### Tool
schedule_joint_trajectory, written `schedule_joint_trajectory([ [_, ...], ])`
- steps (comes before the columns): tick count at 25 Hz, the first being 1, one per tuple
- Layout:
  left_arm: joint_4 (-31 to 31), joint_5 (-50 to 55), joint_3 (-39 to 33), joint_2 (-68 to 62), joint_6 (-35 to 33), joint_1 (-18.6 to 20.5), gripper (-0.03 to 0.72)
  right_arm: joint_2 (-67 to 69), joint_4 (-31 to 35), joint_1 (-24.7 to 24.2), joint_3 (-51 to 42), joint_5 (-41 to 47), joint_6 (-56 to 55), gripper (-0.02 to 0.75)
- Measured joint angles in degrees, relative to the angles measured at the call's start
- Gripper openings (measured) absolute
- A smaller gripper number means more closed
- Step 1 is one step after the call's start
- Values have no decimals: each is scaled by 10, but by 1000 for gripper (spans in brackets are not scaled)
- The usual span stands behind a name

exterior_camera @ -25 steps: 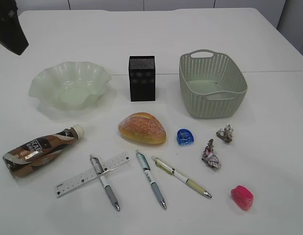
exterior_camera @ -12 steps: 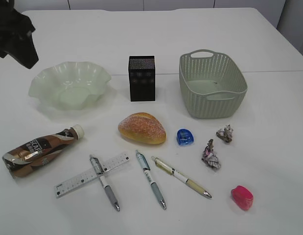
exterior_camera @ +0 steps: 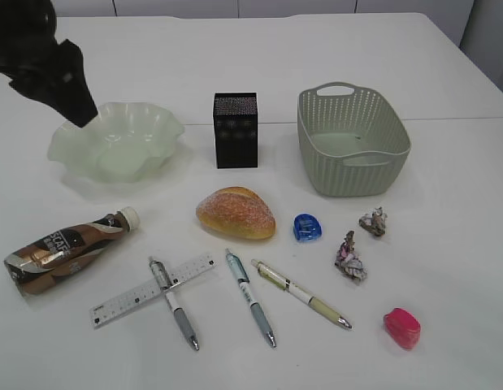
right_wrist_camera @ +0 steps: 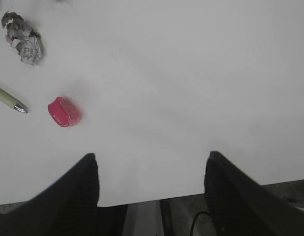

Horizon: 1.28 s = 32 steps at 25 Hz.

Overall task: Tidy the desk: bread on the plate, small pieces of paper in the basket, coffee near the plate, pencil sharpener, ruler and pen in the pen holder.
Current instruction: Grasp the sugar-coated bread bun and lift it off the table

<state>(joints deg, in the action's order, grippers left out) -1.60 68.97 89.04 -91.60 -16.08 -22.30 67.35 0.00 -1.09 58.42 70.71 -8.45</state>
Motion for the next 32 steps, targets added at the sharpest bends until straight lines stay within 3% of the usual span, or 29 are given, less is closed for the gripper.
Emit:
schedule_joint_trajectory([
  [5,-48,-25,0,-35,-82,-7,508,0,3,0,0,0,1,524],
  [11,-40,-117,0,-88,-176,-59,540,0,8,0,0,0,2,524],
  [22,74,-268,0,-206,-190,-142,545,0,47,0,0,0,2,524],
  [32,66,-315,0,-236,-190,-145,557,0,51,0,0,0,3,524],
])
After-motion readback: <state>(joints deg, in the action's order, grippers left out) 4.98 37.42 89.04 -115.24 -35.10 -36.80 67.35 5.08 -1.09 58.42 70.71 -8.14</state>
